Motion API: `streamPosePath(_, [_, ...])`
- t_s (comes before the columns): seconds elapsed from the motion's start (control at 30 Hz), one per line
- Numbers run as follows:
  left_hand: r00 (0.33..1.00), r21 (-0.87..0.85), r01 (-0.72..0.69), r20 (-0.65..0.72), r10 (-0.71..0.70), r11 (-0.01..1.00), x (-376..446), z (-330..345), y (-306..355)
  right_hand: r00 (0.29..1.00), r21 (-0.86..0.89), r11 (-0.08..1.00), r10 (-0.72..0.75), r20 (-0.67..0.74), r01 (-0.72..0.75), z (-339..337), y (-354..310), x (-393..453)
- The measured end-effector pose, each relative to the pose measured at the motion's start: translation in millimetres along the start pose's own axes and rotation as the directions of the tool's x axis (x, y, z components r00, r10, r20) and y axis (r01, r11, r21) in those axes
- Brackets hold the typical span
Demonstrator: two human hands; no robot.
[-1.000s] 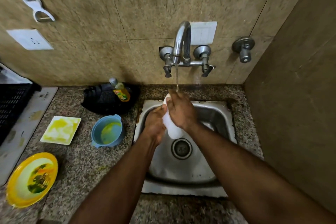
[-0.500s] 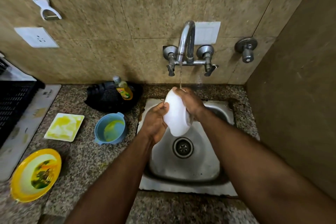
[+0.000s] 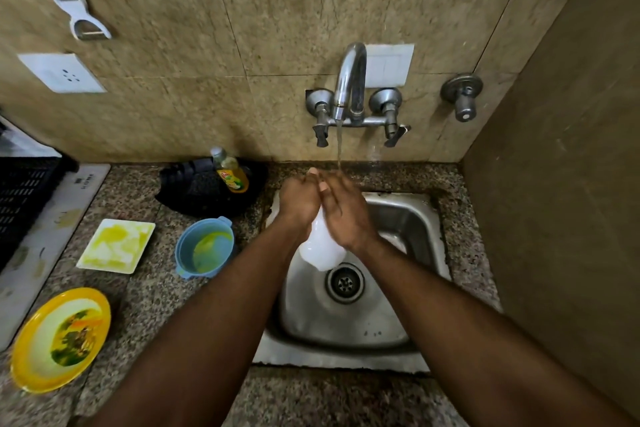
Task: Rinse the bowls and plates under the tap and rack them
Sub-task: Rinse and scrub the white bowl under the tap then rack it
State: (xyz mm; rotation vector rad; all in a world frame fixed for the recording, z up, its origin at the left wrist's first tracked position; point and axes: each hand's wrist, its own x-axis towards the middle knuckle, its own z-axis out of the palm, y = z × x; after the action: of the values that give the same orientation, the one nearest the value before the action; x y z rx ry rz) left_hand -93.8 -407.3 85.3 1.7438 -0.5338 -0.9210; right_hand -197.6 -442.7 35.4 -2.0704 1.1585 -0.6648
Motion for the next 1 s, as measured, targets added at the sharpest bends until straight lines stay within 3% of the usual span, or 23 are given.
streamPosePath(0.07, [0.997, 0.084, -0.07, -0.035, 0.073, 0.994, 2, 2, -1, 0.997, -0.058, 0.997, -0.059, -0.043, 0.056, 5, -3, 1])
streamPosePath(0.13, [0.989, 0.149, -0.121, -0.064, 0.132, 0.981, 0, 2, 1, 0.999, 0.055, 0.998, 0.039, -0.033, -0.037, 6, -6, 11])
streamPosePath(0.2, [0.974, 0.229, -0.192, -0.076, 0.214, 0.954, -6, 3, 0, 0.957, 0.209, 0.934, 0.28, 0.076, -0.289, -6, -6, 33])
streamPosePath(0.27, [0.972, 0.217, -0.188, -0.1, 0.213, 0.958, -10, 5, -5, 0.856, 0.185, 0.839, 0.479, 0.192, -0.511, -20, -10, 46])
streamPosePath(0.33, [0.973, 0.151, -0.168, -0.132, 0.188, 0.974, -9, 4, -12, 0.896, -0.003, 0.901, 0.431, 0.108, -0.433, -20, -18, 42])
streamPosePath(0.43, [0.984, 0.018, -0.133, -0.118, 0.134, 0.991, -5, -2, -16, 0.992, -0.19, 0.974, 0.115, -0.044, -0.122, -6, -33, 10])
streamPosePath(0.5, [0.987, -0.005, -0.133, -0.087, 0.132, 0.991, -6, -5, -17, 0.997, -0.181, 0.981, 0.073, -0.014, -0.074, 0, -28, 0])
streamPosePath(0.57, [0.989, 0.005, -0.127, -0.07, 0.127, 0.992, -8, -7, -20, 0.98, -0.021, 0.981, 0.193, 0.043, -0.192, -6, -23, 7])
streamPosePath(0.63, [0.992, -0.007, -0.104, -0.076, 0.104, 0.995, -13, -6, -25, 0.882, 0.147, 0.871, 0.449, 0.144, -0.468, -19, -23, 25])
streamPosePath(0.67, [0.992, -0.018, -0.098, -0.084, 0.096, 0.995, -13, -7, -28, 0.833, 0.136, 0.826, 0.522, 0.184, -0.547, -24, -26, 29])
streamPosePath(0.7, [0.991, -0.03, -0.095, -0.096, 0.092, 0.995, -11, -8, -31, 0.831, 0.057, 0.838, 0.527, 0.177, -0.543, -26, -31, 29])
streamPosePath(0.8, [0.988, -0.08, -0.108, -0.121, 0.098, 0.991, -6, -14, -32, 0.978, -0.087, 0.975, 0.206, 0.029, -0.203, -16, -35, 11])
streamPosePath(0.87, [0.985, -0.07, -0.141, -0.114, 0.132, 0.988, -5, -16, -30, 0.993, 0.036, 0.993, 0.114, 0.027, -0.115, -11, -24, 8])
streamPosePath(0.93, [0.984, -0.086, -0.146, -0.112, 0.136, 0.986, -6, -18, -29, 0.951, 0.27, 0.912, 0.289, 0.112, -0.309, -14, -16, 19])
streamPosePath(1.0, [0.987, -0.186, -0.108, -0.141, 0.082, 0.977, -9, -19, -30, 0.813, 0.41, 0.704, 0.529, 0.243, -0.581, -25, -10, 29])
